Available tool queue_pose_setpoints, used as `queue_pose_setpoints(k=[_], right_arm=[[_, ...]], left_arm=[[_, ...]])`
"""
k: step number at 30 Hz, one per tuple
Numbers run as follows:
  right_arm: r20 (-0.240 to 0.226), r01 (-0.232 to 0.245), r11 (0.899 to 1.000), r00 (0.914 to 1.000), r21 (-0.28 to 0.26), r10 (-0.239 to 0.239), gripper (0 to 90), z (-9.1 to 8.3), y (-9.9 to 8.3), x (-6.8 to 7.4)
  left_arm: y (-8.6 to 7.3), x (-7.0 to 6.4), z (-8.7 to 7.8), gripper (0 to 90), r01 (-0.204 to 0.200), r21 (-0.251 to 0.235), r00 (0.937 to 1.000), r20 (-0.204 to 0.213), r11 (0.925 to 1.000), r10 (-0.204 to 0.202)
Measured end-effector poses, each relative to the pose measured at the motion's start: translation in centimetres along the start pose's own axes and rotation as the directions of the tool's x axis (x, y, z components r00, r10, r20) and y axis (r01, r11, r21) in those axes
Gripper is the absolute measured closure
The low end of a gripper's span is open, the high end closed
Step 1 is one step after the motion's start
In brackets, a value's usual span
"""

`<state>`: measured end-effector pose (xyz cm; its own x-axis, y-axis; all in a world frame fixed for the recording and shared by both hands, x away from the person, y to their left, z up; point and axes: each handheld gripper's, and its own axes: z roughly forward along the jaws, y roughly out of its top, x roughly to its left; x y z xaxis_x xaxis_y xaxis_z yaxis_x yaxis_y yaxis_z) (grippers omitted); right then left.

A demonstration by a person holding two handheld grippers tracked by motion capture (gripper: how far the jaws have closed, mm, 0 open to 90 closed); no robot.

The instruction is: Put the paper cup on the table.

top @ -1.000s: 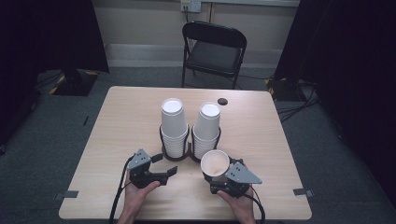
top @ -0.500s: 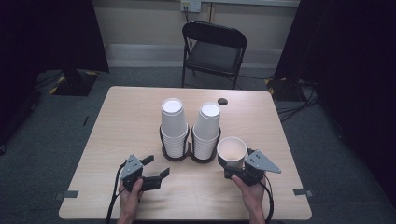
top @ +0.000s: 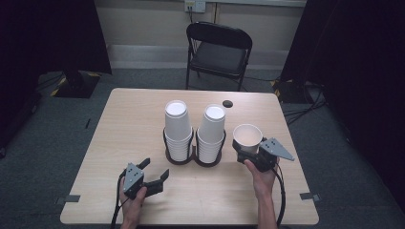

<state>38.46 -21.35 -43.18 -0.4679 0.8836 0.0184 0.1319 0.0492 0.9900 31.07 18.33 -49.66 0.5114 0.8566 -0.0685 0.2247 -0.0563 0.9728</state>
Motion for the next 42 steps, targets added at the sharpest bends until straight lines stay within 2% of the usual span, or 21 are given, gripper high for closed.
queue_pose_setpoints(k=[4, 8, 9, 12, 14, 15, 17, 18, 21, 22, 25, 31, 35, 39, 42], right_arm=[[0.021, -0.011, 1.000, 0.9997, 0.010, 0.011, 12.6, 1.2, 0.3, -1.3], [0.040, -0.027, 1.000, 0.9988, 0.004, 0.027, 12.6, 3.0, 0.7, -2.5], [0.042, -0.025, 1.000, 0.9988, 0.007, 0.025, 12.6, 3.3, 0.8, -2.7], [0.061, -0.033, 0.999, 0.9975, -0.012, 0.034, 12.6, 4.2, 0.5, -3.3], [0.073, -0.049, 0.999, 0.9961, -0.013, 0.049, 12.6, 4.7, 0.1, -3.8], [0.078, -0.061, 0.998, 0.9952, 0.004, 0.060, 12.6, 5.0, -0.2, -4.2], [0.078, -0.048, 0.997, 0.9960, 0.054, 0.044, 12.5, 5.6, -0.4, -4.7], [0.080, -0.036, 0.998, 0.9963, 0.057, 0.031, 12.5, 5.8, -0.5, -4.8], [0.074, -0.065, 0.997, 0.9953, 0.044, 0.062, 12.4, 6.1, -0.6, -5.3], [0.082, -0.063, 0.997, 0.9948, 0.046, 0.059, 12.4, 6.3, -0.7, -5.5], [0.094, -0.057, 0.996, 0.9942, 0.063, 0.051, 12.4, 6.9, -1.3, -5.8], [0.091, -0.069, 0.992, 0.9941, 0.104, 0.059, 12.2, 7.8, -2.6, -5.7], [0.087, -0.063, 0.989, 0.9949, 0.133, 0.051, 12.1, 8.0, -3.2, -5.5], [0.078, -0.070, 0.988, 0.9951, 0.137, 0.060, 11.8, 7.8, -3.4, -5.2], [0.087, -0.097, 0.990, 0.9923, 0.105, 0.088, 11.5, 7.5, -3.9, -5.1]], left_arm=[[-0.2, 0.0, -0.3, 15.7, 0.028, -0.038, 0.9991, -0.030, 0.9989, -0.029], [-0.3, -0.5, -0.5, 15.6, -0.037, -0.052, 0.9983, -0.047, 0.9979, 0.035], [-0.3, -0.5, -0.5, 15.6, -0.041, -0.054, 0.9981, -0.049, 0.9977, 0.039], [-0.2, -0.2, -0.5, 15.6, -0.014, -0.052, 0.9994, -0.031, 0.9986, 0.012], [-0.2, -0.2, -0.4, 15.6, -0.016, -0.051, 0.9995, -0.030, 0.9986, 0.015], [-0.2, -0.3, -0.4, 15.6, -0.039, -0.047, 0.9985, -0.041, 0.9982, 0.037], [-0.2, -0.5, -0.3, 15.7, -0.044, -0.045, 0.9985, -0.034, 0.9980, 0.043], [-0.2, -0.5, -0.3, 15.7, -0.044, -0.048, 0.9986, -0.032, 0.9979, 0.042], [-0.2, -0.3, -0.4, 15.7, -0.025, -0.053, 0.9993, -0.029, 0.9983, 0.023], [-0.2, -0.3, -0.4, 15.7, -0.023, -0.054, 0.9994, -0.029, 0.9983, 0.021], [-0.2, -0.4, -0.4, 15.7, -0.039, -0.051, 0.9987, -0.035, 0.9979, 0.038], [-0.3, -0.4, -0.4, 16.0, -0.041, -0.057, 0.9988, -0.027, 0.9975, 0.040], [-0.3, -0.5, -0.5, 16.1, -0.046, -0.062, 0.9983, -0.038, 0.9970, 0.043], [-0.3, -0.5, -0.5, 16.1, -0.042, -0.072, 0.9986, -0.034, 0.9966, 0.039], [-0.3, -0.5, -0.5, 16.1, -0.049, -0.071, 0.9983, -0.034, 0.9963, 0.047]])
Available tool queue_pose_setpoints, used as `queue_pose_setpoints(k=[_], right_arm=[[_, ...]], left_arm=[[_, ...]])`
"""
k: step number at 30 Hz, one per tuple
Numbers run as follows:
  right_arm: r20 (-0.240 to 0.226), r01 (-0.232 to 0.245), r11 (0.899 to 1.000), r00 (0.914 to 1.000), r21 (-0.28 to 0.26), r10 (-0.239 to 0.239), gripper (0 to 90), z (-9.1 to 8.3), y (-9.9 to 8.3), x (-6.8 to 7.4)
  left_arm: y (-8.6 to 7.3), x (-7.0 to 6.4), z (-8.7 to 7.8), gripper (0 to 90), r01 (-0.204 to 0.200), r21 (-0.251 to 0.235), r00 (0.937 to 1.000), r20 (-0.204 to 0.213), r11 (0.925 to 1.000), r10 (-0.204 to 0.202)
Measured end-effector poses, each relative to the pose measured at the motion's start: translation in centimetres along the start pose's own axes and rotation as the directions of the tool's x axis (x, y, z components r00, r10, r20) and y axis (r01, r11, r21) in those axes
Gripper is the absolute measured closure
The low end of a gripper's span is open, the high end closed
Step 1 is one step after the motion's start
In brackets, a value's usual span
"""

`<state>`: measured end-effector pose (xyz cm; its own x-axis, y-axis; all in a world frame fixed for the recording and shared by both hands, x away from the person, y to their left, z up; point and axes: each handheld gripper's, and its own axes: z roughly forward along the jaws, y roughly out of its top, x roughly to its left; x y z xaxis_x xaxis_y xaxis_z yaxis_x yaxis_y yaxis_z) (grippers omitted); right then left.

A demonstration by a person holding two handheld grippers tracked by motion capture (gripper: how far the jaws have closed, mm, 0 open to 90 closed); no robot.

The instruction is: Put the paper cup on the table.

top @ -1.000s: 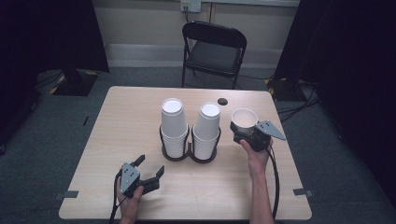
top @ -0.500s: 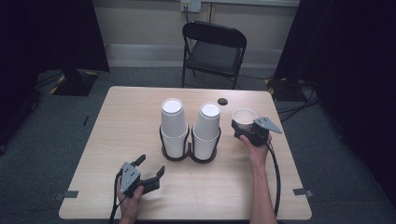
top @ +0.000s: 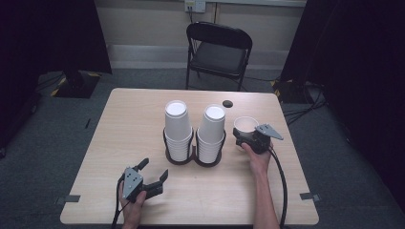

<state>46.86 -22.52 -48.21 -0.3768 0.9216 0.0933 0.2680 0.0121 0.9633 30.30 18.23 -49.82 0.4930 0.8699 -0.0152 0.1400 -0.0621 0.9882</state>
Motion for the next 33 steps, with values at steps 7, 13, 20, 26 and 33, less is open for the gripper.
queue_pose_setpoints(k=[7, 13, 20, 26, 33], right_arm=[[0.003, 0.020, 0.999, 0.9998, 0.036, -0.020, 11.1, -0.8, -0.1, -0.1], [0.006, 0.021, 0.998, 0.9998, 0.057, -0.021, 10.7, -1.3, -0.4, 0.2], [0.012, 0.016, 0.993, 0.9998, 0.119, -0.018, 12.7, -1.2, -0.7, 0.1], [0.023, 0.021, 0.981, 0.9994, 0.194, -0.026, 13.6, -1.2, -0.9, 0.2], [0.040, 0.001, 0.971, 0.9991, 0.239, -0.011, 13.2, -1.5, -1.4, 0.1]], left_arm=[[0.0, 0.0, 0.0, 16.2, 0.008, -0.002, 1.0000, 0.004, 1.0000, -0.008], [0.0, -0.1, 0.0, 16.2, -0.005, -0.003, 1.0000, 0.001, 1.0000, 0.005], [0.0, -0.1, -0.1, 16.2, -0.009, -0.004, 0.9999, 0.008, 1.0000, 0.009], [0.0, -0.3, 0.0, 16.3, -0.031, 0.001, 0.9995, 0.010, 0.9995, 0.031], [0.0, -0.4, -0.1, 16.5, -0.034, -0.004, 0.9994, 0.005, 0.9994, 0.034]])
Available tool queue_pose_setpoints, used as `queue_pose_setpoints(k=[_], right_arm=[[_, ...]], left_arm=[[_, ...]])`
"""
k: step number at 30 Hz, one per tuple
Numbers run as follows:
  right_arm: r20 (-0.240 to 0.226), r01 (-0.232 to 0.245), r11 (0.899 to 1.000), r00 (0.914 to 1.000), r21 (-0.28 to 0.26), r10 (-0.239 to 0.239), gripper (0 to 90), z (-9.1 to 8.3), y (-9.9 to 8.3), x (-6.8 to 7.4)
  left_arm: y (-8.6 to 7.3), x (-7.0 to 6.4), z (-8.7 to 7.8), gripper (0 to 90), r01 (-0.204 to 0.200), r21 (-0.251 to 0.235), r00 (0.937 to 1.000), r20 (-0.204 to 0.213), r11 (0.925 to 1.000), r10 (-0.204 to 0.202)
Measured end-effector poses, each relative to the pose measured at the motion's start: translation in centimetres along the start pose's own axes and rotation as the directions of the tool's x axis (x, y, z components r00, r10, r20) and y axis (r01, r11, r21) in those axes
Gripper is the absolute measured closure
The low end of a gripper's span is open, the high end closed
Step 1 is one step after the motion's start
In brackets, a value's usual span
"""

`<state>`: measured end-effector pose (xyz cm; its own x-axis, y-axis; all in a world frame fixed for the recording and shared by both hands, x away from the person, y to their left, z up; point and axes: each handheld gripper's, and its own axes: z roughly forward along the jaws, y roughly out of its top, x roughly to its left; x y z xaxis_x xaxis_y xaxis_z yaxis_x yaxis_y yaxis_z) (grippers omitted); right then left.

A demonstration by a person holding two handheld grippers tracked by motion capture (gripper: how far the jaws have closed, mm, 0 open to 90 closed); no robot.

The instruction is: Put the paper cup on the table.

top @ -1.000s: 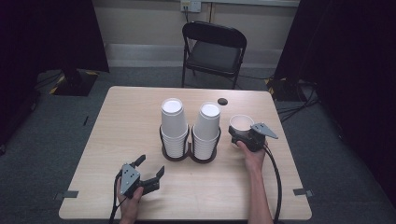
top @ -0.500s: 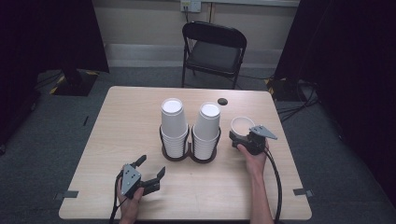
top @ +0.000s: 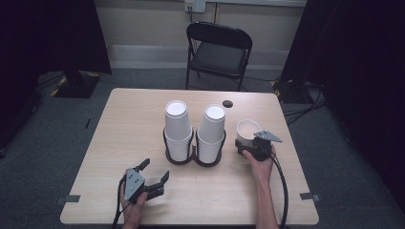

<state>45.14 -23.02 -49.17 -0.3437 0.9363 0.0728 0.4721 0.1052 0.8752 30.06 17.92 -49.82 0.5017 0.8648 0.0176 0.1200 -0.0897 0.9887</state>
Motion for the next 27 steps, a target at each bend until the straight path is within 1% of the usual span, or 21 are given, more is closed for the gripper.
queue_pose_setpoints(k=[3, 5, 7, 9, 11, 13, 15, 18, 21, 22, 23, 25, 27], right_arm=[[0.008, 0.010, 1.000, 0.9999, 0.022, -0.010, 13.6, -0.1, -0.1, 0.2], [0.009, 0.010, 1.000, 0.9999, 0.018, -0.011, 14.1, -0.4, -0.2, 0.3], [0.006, -0.003, 1.000, 1.0000, 0.007, 0.003, 15.0, -0.7, -0.4, 0.3], [0.022, -0.003, 1.000, 0.9998, 0.009, 0.003, 15.2, -1.1, -0.5, 0.4], [0.016, -0.014, 1.000, 0.9998, 0.006, 0.013, 14.9, -1.6, -0.5, 0.4], [0.012, -0.010, 1.000, 0.9999, -0.001, 0.010, 14.5, -2.1, -0.4, 0.5], [0.013, -0.008, 1.000, 0.9999, 0.005, 0.007, 14.5, -2.4, -0.2, 0.6], [0.017, -0.019, 1.000, 0.9997, 0.004, 0.019, 14.4, -3.0, -0.3, 0.7], [0.021, -0.046, 0.998, 0.9987, -0.030, 0.047, 14.2, -3.9, -0.8, 0.8], [0.016, -0.045, 0.998, 0.9989, -0.034, 0.045, 14.2, -4.1, -0.9, 0.8], [0.014, -0.048, 0.998, 0.9987, -0.051, 0.049, 14.4, -4.4, -1.0, 0.9], [0.025, -0.047, 0.997, 0.9985, -0.063, 0.049, 14.7, -5.0, -1.1, 1.2], [0.017, -0.058, 0.995, 0.9981, -0.086, 0.059, 15.1, -5.6, -1.6, 1.4]], left_arm=[[0.0, 0.0, 0.0, 16.5, 0.002, 0.002, 1.0000, 0.002, 1.0000, -0.002], [0.0, 0.0, 0.0, 16.5, 0.001, 0.001, 1.0000, 0.000, 1.0000, -0.001], [0.0, 0.0, 0.0, 16.5, 0.001, 0.000, 1.0000, -0.002, 1.0000, -0.001], [0.0, 0.1, 0.0, 16.5, 0.005, 0.003, 1.0000, 0.000, 1.0000, -0.005], [0.0, 0.1, 0.0, 16.5, 0.005, 0.002, 1.0000, -0.002, 1.0000, -0.005], [0.0, 0.1, 0.0, 16.5, 0.005, 0.002, 1.0000, -0.002, 1.0000, -0.005], [0.0, 0.1, 0.0, 16.5, 0.006, 0.003, 1.0000, -0.002, 1.0000, -0.006], [0.0, 0.2, 0.0, 16.5, 0.014, 0.002, 0.9999, -0.005, 0.9999, -0.014], [0.0, 0.1, 0.0, 16.5, 0.018, 0.004, 0.9998, -0.013, 0.9998, -0.018], [0.0, 0.1, 0.0, 16.5, 0.017, 0.005, 0.9997, -0.017, 0.9998, -0.017], [0.0, 0.1, 0.0, 16.5, 0.015, 0.007, 0.9997, -0.022, 0.9999, -0.015], [0.0, 0.1, 0.0, 16.5, 0.020, 0.006, 0.9994, -0.026, 0.9998, -0.020], [0.0, 0.1, 0.0, 16.5, 0.025, 0.005, 0.9992, -0.031, 0.9997, -0.025]])
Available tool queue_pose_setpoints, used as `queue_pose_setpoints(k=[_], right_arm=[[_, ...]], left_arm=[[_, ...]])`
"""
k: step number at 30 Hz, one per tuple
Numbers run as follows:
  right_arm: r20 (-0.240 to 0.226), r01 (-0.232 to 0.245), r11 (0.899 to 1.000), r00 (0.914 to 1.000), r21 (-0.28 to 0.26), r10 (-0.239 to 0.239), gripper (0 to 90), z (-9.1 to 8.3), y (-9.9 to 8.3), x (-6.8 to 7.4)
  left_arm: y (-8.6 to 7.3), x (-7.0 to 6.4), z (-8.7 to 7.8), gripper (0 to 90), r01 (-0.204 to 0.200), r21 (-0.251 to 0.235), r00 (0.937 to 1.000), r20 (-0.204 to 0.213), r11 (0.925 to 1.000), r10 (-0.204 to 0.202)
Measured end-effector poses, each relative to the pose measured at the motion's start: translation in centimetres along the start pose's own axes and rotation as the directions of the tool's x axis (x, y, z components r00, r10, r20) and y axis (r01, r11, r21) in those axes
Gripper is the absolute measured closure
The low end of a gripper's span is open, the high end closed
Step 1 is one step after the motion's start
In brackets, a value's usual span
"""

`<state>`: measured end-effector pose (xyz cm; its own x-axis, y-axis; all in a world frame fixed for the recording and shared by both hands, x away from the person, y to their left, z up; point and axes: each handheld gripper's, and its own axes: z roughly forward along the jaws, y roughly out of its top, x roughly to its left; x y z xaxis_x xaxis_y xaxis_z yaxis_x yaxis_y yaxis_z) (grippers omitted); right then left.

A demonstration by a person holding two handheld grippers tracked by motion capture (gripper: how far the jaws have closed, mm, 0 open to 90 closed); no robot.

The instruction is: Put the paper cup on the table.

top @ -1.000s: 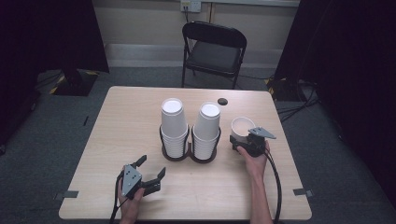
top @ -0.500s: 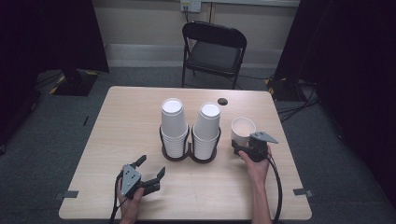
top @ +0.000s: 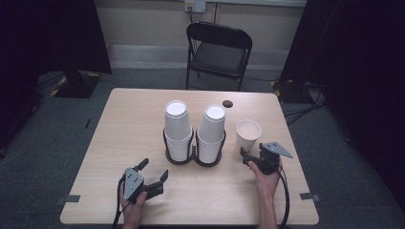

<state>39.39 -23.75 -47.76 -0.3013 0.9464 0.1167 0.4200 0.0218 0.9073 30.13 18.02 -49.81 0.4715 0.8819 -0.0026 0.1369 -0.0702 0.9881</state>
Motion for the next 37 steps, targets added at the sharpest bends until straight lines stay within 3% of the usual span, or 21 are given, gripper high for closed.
queue_pose_setpoints(k=[6, 9, 14, 18, 21, 22, 28, 34, 37], right_arm=[[-0.034, -0.019, 0.997, 0.9993, -0.070, 0.017, 15.9, -1.8, -1.5, 1.0], [-0.038, 0.005, 0.994, 0.9992, -0.110, -0.009, 16.1, -2.8, -1.4, 1.8], [-0.083, 0.025, 0.985, 0.9957, -0.172, -0.040, 17.3, -4.4, -1.5, 3.7], [-0.110, 0.033, 0.983, 0.9925, -0.182, -0.054, 17.3, -4.9, -2.3, 5.1], [-0.110, 0.065, 0.982, 0.9902, -0.176, -0.085, 17.8, -4.8, -2.6, 6.2], [-0.125, 0.052, 0.984, 0.9894, -0.169, -0.074, 18.0, -4.7, -2.6, 6.5], [-0.188, 0.080, 0.980, 0.9753, -0.185, -0.115, 18.6, -4.4, -3.7, 8.6], [-0.202, 0.091, 0.977, 0.9707, -0.191, -0.130, 16.7, -4.1, -5.0, 9.5], [-0.184, 0.120, 0.973, 0.9704, -0.196, -0.157, 15.8, -4.1, -5.1, 9.9]], left_arm=[[0.0, 0.0, 0.1, 16.5, 0.005, 0.003, 0.9998, -0.017, 1.0000, -0.005], [0.0, -0.1, 0.1, 16.5, 0.011, 0.008, 0.9994, -0.032, 0.9999, -0.010], [0.1, -0.2, 0.1, 16.9, 0.021, 0.036, 0.9984, -0.054, 0.9991, -0.020], [0.1, -0.5, 0.0, 16.9, 0.017, 0.040, 0.9977, -0.066, 0.9991, -0.014], [0.1, -0.5, -0.1, 16.8, 0.023, 0.044, 0.9980, -0.059, 0.9988, -0.020], [0.1, -0.5, -0.1, 16.7, 0.023, 0.042, 0.9978, -0.063, 0.9988, -0.021], [0.1, -0.7, -0.2, 16.6, 0.025, 0.042, 0.9963, -0.083, 0.9988, -0.022], [0.0, -0.6, -0.3, 16.6, 0.033, 0.035, 0.9956, -0.089, 0.9989, -0.029], [0.0, -0.7, -0.4, 16.6, 0.025, 0.025, 0.9960, -0.087, 0.9994, -0.022]])
